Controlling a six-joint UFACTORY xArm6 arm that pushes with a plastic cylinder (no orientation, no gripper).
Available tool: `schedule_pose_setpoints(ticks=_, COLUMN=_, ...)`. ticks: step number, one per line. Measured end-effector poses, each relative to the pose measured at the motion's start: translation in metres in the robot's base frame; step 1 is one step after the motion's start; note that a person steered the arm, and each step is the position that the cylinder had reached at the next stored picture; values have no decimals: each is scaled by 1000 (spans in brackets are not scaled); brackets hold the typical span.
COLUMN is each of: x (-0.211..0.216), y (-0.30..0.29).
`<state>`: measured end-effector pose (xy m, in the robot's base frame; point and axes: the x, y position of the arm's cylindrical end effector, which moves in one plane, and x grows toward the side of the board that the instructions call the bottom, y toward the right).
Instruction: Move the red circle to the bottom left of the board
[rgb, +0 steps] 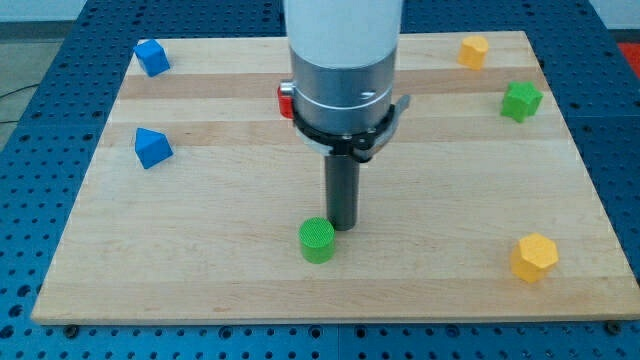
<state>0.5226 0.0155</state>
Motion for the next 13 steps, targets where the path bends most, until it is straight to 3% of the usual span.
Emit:
schedule_pose_setpoints(ticks=2, x=38, y=-4)
schedule_pose_setpoints(ticks=3, x=38, y=-45)
schedule_pose_setpoints(ticks=4, x=38, y=-47)
schedule_pose_setpoints(ticks=7, x=-98, y=-41)
schedule_pose_setpoints(ticks=9, x=-166, y=-28)
schedule_pose_setpoints(ticks=10, x=-189, y=-19)
schedule_pose_setpoints(ticks=13, x=-191, y=-18)
